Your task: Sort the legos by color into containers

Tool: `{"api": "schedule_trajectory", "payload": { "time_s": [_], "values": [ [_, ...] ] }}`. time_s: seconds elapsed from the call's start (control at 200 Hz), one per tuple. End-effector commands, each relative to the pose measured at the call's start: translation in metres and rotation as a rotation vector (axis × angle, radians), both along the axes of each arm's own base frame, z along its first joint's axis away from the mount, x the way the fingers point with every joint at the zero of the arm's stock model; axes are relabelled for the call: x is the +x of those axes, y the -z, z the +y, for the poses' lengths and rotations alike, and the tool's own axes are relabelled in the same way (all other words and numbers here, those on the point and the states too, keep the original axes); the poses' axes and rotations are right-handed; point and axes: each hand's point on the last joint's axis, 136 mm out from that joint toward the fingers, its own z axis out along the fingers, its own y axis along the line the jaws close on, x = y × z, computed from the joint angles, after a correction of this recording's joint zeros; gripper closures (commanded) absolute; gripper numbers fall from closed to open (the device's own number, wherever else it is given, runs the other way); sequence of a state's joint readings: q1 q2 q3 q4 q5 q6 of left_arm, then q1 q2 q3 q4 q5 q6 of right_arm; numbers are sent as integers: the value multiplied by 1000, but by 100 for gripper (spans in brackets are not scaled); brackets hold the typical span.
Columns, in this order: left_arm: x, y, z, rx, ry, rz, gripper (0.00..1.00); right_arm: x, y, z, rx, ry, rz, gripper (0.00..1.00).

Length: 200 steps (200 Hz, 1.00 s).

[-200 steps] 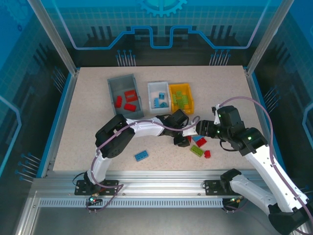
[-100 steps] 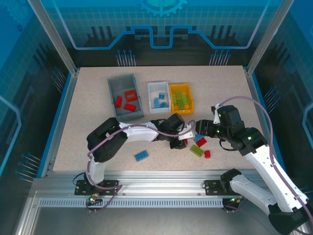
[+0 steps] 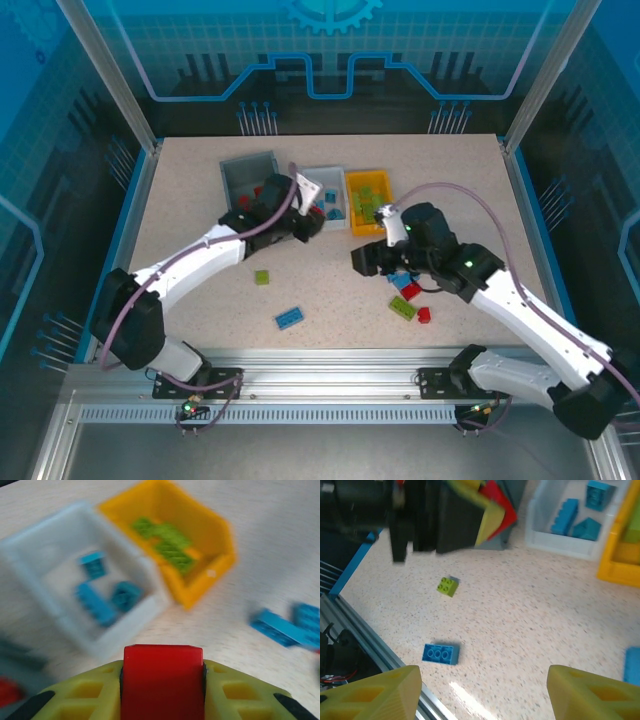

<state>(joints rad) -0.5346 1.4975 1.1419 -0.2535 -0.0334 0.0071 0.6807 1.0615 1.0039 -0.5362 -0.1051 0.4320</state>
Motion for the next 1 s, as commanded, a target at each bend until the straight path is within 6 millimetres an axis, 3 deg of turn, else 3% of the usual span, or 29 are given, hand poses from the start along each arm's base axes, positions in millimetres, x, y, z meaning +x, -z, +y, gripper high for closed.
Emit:
{"api": "schedule_trajectory", "payload": {
  "time_s": [0.0,0.08,0.135,0.33,0.56,0.79,0.995],
  "values": [
    [17,5,61,31,-274,103,69,17,-26,32,43,-36,-109,32],
    [30,13,94,43,-400,164,69,24,-24,52,16,-54,-123,32],
    [38,18,106,41,-449,198,69,28,-23,64,5,-60,-129,32],
    [68,45,133,89,-572,290,67,39,-21,91,4,-63,-131,33],
    [109,57,171,175,-762,311,62,52,-25,109,46,-58,-159,33],
    [137,63,193,275,-875,298,60,72,-53,137,222,-60,-291,30],
    [155,67,207,330,-926,270,59,76,-57,145,236,-61,-279,30]
  ]
}}
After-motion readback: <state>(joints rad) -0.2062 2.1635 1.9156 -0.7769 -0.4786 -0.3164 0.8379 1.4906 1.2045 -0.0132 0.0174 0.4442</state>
